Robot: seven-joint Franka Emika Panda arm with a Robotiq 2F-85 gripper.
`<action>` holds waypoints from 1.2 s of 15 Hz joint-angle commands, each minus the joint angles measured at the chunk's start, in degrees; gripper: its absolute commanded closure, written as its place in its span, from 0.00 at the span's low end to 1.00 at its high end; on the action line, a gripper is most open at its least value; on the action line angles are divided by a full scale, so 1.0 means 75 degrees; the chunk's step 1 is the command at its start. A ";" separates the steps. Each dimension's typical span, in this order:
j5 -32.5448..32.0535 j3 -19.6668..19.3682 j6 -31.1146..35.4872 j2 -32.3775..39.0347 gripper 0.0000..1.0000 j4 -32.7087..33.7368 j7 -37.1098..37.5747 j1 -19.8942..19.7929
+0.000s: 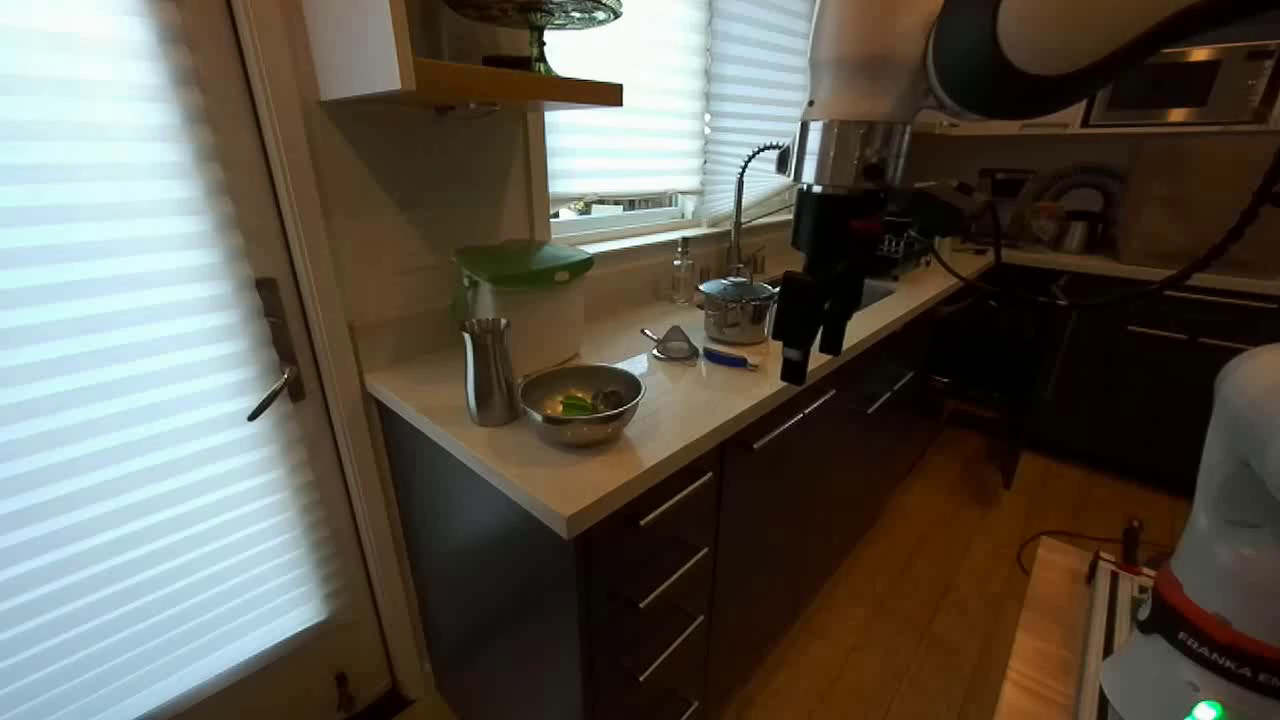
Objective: Place the silver bowl to the left of the bin
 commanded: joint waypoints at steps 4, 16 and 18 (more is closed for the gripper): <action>0.0071 -0.0042 0.0590 0.0147 0.00 -0.0028 0.0533 -0.0111; -0.0375 -0.0960 0.3702 0.2725 0.00 0.1025 0.2267 -0.1280; -0.0450 -0.1039 0.3679 0.3145 0.00 0.1330 0.2399 -0.1306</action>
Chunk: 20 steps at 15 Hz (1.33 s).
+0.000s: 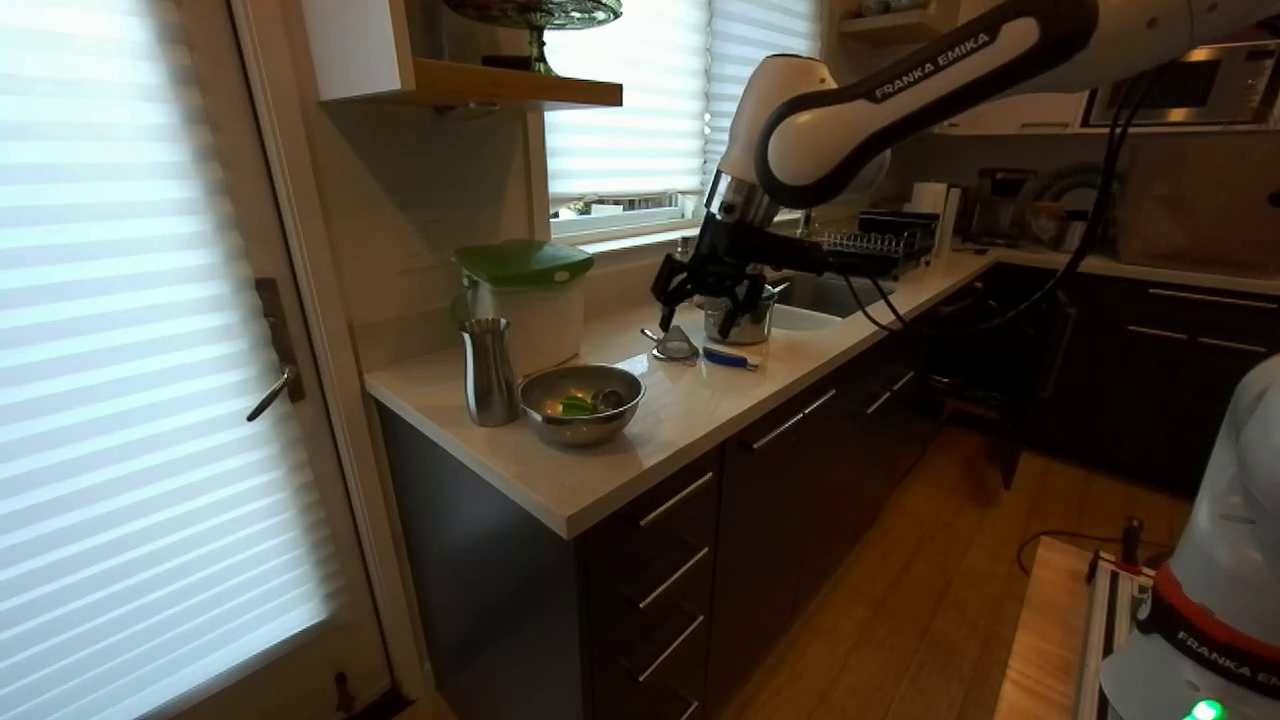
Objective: Place the silver bowl to the left of the bin
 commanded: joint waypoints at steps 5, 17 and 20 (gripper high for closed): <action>0.0975 -0.0781 -0.1394 0.0985 0.00 0.1001 -0.1509 0.0317; 0.1579 -0.1269 -0.1837 0.2063 0.00 0.1778 -0.2016 0.0369; 0.1864 -0.1241 -0.1163 0.2494 0.00 0.1823 -0.2117 0.0403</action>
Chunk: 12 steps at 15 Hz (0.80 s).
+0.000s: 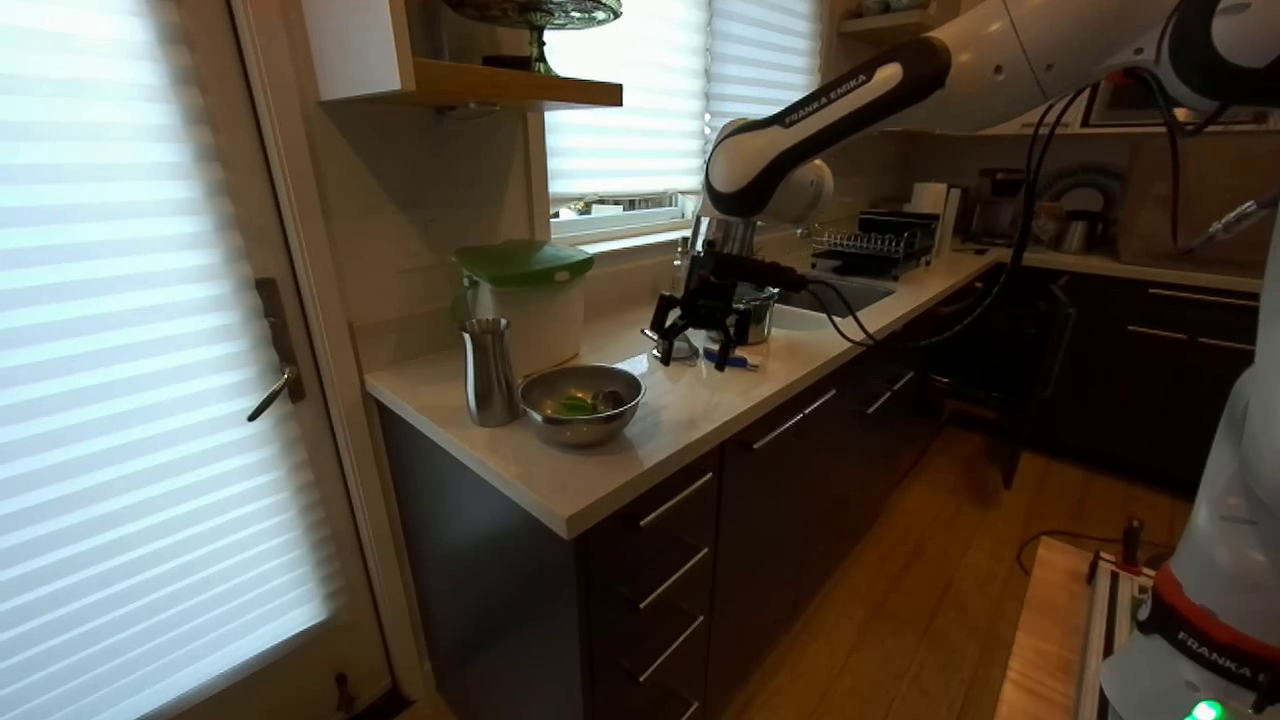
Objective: Place the silver bowl to the left of the bin
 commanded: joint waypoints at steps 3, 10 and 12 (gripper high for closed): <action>0.0931 0.0039 0.1221 0.0796 0.00 0.0159 -0.0566 0.0101; 0.1956 0.0284 0.1980 0.1188 0.01 0.0364 -0.1310 0.0083; 0.1907 0.0286 0.2049 0.1297 0.26 0.0413 -0.1228 0.0120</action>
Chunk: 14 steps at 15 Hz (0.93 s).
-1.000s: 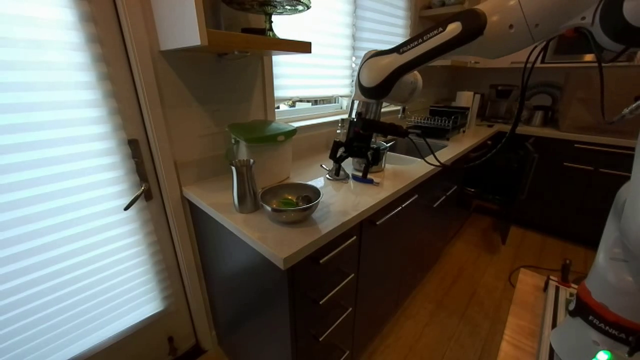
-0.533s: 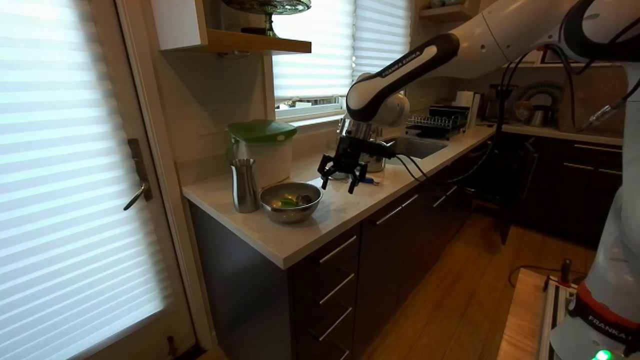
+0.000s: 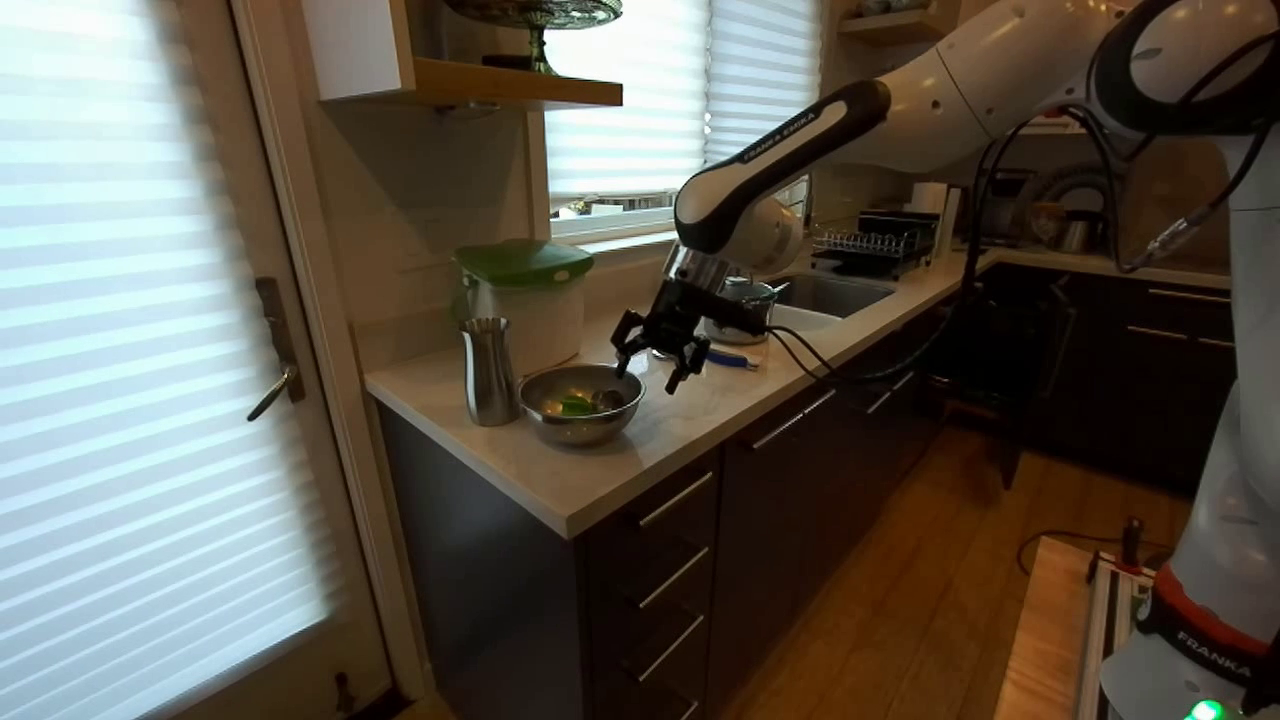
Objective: Place the silver bowl to the left of the bin
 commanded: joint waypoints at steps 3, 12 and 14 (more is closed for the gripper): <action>0.0116 0.0023 0.0199 0.0395 0.48 0.0235 -0.0053 0.0050; -0.0028 -0.0063 0.0118 0.0432 1.00 0.0323 0.0078 0.0040; -0.0030 -0.0108 0.0124 0.0349 0.98 0.0320 0.0105 0.0012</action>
